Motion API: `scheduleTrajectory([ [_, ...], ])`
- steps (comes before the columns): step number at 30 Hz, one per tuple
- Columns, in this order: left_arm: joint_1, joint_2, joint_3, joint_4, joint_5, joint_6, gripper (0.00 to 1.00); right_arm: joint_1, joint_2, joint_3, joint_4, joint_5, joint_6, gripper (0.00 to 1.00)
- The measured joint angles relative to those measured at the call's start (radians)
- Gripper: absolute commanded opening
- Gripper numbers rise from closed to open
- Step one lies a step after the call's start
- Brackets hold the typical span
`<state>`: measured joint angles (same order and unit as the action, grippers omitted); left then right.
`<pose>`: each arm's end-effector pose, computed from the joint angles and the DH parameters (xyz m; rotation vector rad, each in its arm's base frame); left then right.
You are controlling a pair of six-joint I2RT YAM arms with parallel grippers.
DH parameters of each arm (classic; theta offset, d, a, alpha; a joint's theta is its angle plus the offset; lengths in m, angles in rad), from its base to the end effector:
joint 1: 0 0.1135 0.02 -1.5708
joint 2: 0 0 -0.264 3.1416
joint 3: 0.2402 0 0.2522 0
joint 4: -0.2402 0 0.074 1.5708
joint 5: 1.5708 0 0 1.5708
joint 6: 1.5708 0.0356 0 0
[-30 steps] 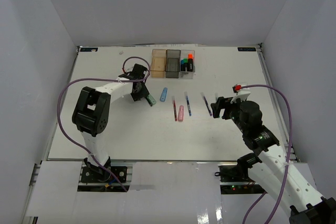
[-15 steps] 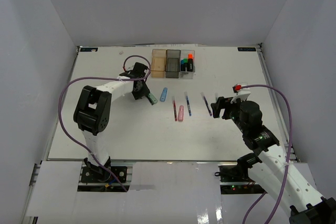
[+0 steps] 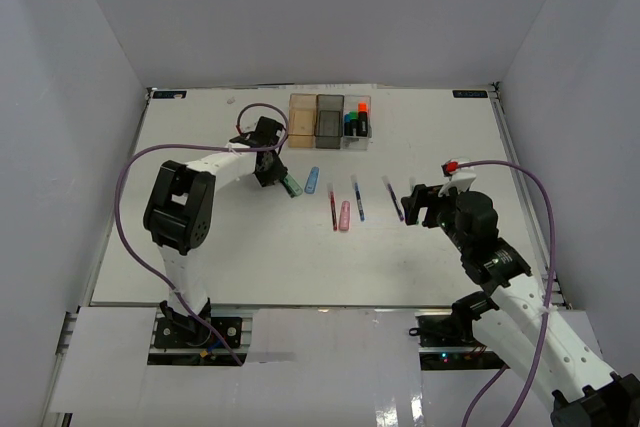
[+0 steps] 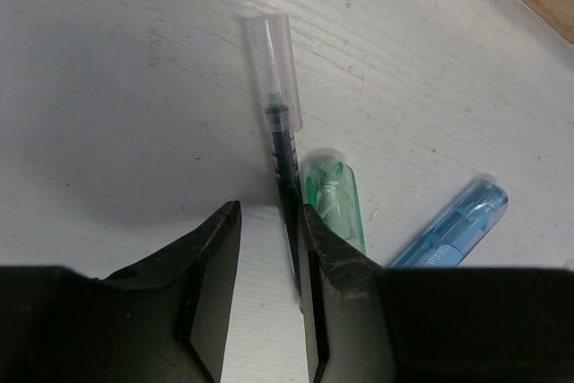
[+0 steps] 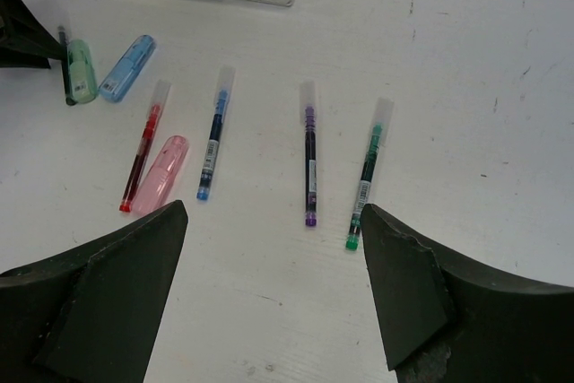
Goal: Sort the stationery into containers
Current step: Move the pen to the center of the board, then pick up the pen from the center of the board.
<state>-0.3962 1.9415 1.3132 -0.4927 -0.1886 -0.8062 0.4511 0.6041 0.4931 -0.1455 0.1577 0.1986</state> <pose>0.3683 -0.1468 0.1660 -0.5985 2.5955 -0.1369 0.1450 0.0640 0.2683 -0.1199 1.8315 0.3139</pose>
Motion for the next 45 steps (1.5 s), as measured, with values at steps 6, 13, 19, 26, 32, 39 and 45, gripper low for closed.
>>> scheduleTrajectory([
  [6, -0.002, 0.01, 0.01, 0.015, 0.006, 0.002, 0.22, 0.0, 0.011, 0.0, 0.0, 0.0, 0.0, 0.84],
  [13, -0.006, -0.028, -0.05, 0.056, -0.023, 0.041, 0.19, 0.0, 0.011, 0.0, 0.0, 0.0, 0.0, 0.84],
  [19, -0.003, -0.101, -0.135, 0.048, -0.061, 0.093, 0.23, 0.0, 0.011, 0.0, 0.0, 0.0, 0.0, 0.84],
  [26, 0.003, -0.121, -0.15, 0.016, -0.067, 0.144, 0.43, 0.0, 0.011, 0.0, 0.0, 0.0, 0.0, 0.84],
  [32, 0.011, -0.127, -0.15, -0.005, -0.066, 0.151, 0.51, 0.0, 0.011, 0.0, 0.0, 0.0, 0.0, 0.84],
  [39, 0.011, -0.154, -0.15, -0.02, -0.06, 0.145, 0.56, 0.0, 0.011, 0.0, 0.0, 0.0, 0.0, 0.84],
  [45, 0.011, -0.193, -0.15, -0.01, -0.056, 0.135, 0.58, 0.0, 0.014, 0.0, 0.0, 0.0, 0.0, 0.84],
])
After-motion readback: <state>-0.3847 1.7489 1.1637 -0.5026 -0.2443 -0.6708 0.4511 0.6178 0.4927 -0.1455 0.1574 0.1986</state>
